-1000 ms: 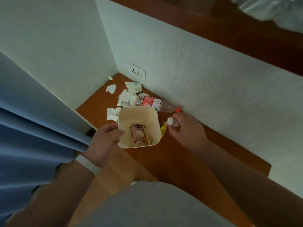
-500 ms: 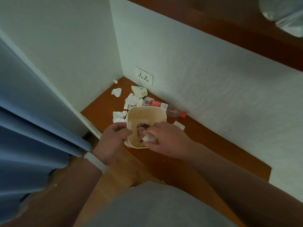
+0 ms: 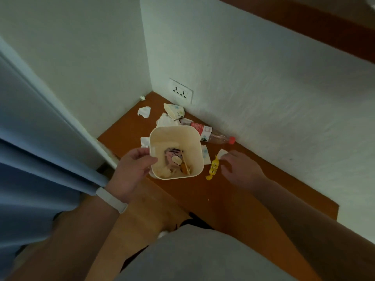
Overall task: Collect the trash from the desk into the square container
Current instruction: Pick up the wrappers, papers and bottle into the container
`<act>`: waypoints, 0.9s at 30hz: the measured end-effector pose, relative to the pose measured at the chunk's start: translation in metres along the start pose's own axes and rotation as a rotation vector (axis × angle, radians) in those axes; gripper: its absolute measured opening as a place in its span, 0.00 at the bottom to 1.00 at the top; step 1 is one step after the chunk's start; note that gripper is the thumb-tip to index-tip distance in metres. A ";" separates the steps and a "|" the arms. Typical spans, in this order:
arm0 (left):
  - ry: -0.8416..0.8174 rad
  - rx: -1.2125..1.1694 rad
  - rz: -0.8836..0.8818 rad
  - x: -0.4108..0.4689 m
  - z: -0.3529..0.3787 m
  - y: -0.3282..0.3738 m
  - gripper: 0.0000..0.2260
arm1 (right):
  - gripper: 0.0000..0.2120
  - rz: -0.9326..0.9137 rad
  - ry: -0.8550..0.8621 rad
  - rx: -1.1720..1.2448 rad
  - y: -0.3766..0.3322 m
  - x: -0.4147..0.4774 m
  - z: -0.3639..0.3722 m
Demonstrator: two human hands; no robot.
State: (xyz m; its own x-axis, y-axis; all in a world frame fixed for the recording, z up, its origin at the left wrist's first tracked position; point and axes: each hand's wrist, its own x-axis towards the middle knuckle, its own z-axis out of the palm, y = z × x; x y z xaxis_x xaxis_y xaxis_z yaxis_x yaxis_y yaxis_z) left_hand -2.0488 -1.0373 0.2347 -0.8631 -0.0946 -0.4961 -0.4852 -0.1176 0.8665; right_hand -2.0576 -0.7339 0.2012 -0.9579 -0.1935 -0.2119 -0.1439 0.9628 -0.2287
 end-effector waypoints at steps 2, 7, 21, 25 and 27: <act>-0.011 -0.006 -0.001 0.004 -0.002 -0.001 0.08 | 0.19 0.005 -0.097 -0.042 0.010 0.007 0.020; -0.016 -0.005 0.003 0.007 -0.002 -0.005 0.07 | 0.25 0.002 -0.215 -0.122 0.016 0.018 0.056; -0.027 -0.047 -0.003 0.017 0.009 0.003 0.08 | 0.23 0.013 -0.249 -0.208 0.023 0.039 0.077; -0.034 -0.044 -0.003 0.019 0.013 0.007 0.08 | 0.21 -0.021 -0.249 -0.255 0.020 0.044 0.076; -0.030 -0.037 -0.007 0.020 0.013 0.007 0.08 | 0.19 -0.071 -0.242 -0.299 0.017 0.045 0.076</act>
State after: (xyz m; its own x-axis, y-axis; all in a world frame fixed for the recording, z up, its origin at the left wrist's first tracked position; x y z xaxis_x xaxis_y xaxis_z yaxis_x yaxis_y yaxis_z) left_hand -2.0709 -1.0273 0.2313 -0.8639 -0.0643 -0.4995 -0.4858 -0.1550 0.8602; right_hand -2.0843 -0.7409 0.1155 -0.8617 -0.2663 -0.4319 -0.3080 0.9510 0.0282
